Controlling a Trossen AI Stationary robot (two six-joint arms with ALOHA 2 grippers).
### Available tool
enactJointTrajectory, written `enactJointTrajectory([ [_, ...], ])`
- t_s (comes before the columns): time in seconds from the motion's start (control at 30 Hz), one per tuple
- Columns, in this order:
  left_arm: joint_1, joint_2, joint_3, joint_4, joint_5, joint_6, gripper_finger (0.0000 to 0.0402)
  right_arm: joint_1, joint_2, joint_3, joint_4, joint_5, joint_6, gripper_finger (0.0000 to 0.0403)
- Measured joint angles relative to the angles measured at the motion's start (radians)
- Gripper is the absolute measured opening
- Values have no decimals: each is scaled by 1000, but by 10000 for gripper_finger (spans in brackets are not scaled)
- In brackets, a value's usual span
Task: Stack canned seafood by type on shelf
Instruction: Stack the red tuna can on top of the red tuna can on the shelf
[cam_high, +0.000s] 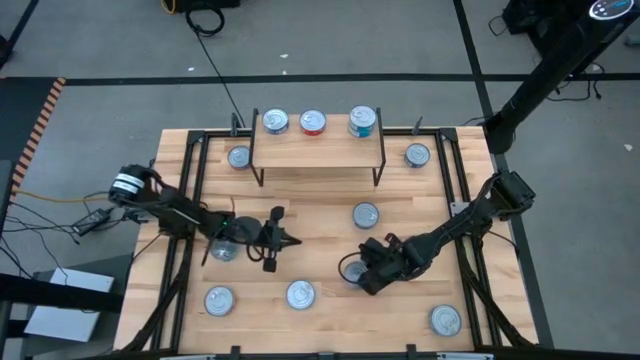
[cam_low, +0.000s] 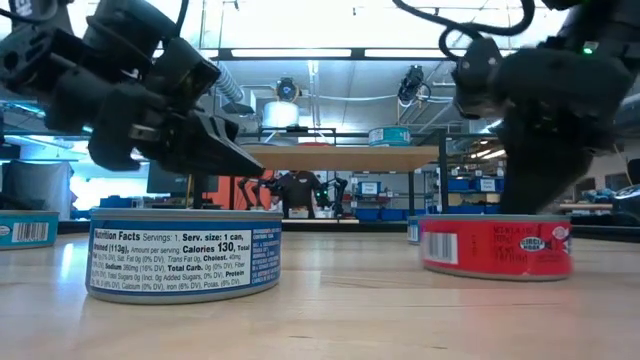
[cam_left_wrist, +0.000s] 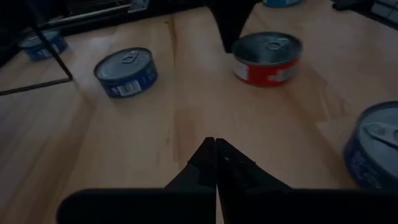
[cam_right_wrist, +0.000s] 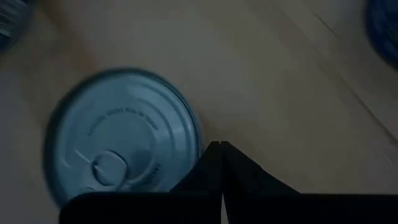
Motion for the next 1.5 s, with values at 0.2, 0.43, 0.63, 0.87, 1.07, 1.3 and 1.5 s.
enactJointTrajectory([
  [0.2,24,86,0,84,86,-5,0,6,1,66,28,14,-100,7],
  [0.43,22,180,31,147,122,-24,1,88,1,176,23,-14,-262,7],
  [0.63,22,254,119,148,124,-8,1,173,14,180,-66,-26,-161,7],
  [0.87,43,361,236,143,124,-3,1,187,110,167,-50,-23,-122,7],
  [1.07,57,406,286,106,130,-2,1,130,171,167,-28,42,-132,7],
  [1.3,69,406,283,98,117,18,1,69,178,166,17,94,-159,7],
  [1.5,76,406,283,80,108,18,1,51,178,168,132,83,-237,8],
])
